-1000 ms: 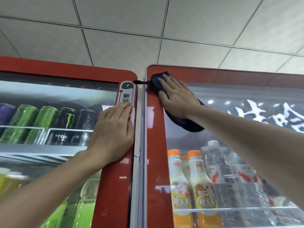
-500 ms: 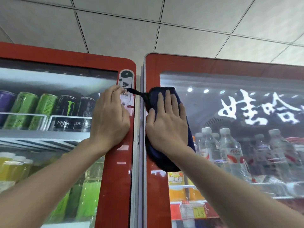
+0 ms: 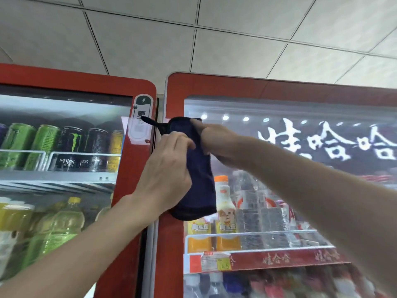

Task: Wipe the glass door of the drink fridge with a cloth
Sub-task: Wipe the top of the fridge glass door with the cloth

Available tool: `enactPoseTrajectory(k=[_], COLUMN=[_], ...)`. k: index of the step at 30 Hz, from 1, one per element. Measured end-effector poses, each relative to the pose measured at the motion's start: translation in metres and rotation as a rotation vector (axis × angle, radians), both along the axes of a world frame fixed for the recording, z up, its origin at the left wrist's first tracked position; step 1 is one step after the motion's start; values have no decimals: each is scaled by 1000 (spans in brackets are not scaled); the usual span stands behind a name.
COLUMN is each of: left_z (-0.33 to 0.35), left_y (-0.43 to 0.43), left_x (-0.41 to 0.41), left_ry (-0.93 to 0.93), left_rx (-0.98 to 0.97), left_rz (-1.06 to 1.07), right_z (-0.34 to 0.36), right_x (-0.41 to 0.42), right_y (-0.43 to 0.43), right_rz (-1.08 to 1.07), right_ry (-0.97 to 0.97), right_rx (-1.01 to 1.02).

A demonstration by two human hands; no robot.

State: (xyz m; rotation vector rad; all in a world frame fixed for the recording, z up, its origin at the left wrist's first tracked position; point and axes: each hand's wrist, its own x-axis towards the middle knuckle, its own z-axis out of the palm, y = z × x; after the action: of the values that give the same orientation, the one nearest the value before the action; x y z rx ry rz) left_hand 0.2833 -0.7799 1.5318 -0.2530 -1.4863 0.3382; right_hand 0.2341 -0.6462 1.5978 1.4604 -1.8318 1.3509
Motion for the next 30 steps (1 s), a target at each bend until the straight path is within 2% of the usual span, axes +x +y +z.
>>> enactPoseTrajectory(k=[3,4,5,7,10,12,13,18,22,26,28,30], left_z=[11,14,15,14,10,11,13,63,84,56,21,-18], left_y=[22,29,34,38,35,31,30,17,12,18,25,30], left_x=[-26,-33,-40,-52,-64,-66,-67,-56,-52,-55,-60,-66], left_ry=[-10,10,44,114,154,113,77,-92,-130,-185,-211,-233], left_rx=[252,318,367,396,378,393,402,247,132,78,-14,-128], left_rz=[160,227,272,312,349,352,362,434,421,399,405,444], right_z=[-3,-4,-9,-29,-68,-83,-86,-88,-88,-90,-90,-88], right_x=[-12,-20,-30,-55,-102,-130,-138,-147,-149,-148,-148,-153], right_y=[29,35,40,45,50,50,49,49,50,51,57,73], right_rz=[403,422,350,22,-473,-607,-606,-587,-575,-472,-317,-305], right_ry=[-314,-341,-290,-37,570,837,867,822,809,775,703,665], right_rx=[-246,-333,-404,-495,-481,-396,-371,-358,-364,-402,-461,-530])
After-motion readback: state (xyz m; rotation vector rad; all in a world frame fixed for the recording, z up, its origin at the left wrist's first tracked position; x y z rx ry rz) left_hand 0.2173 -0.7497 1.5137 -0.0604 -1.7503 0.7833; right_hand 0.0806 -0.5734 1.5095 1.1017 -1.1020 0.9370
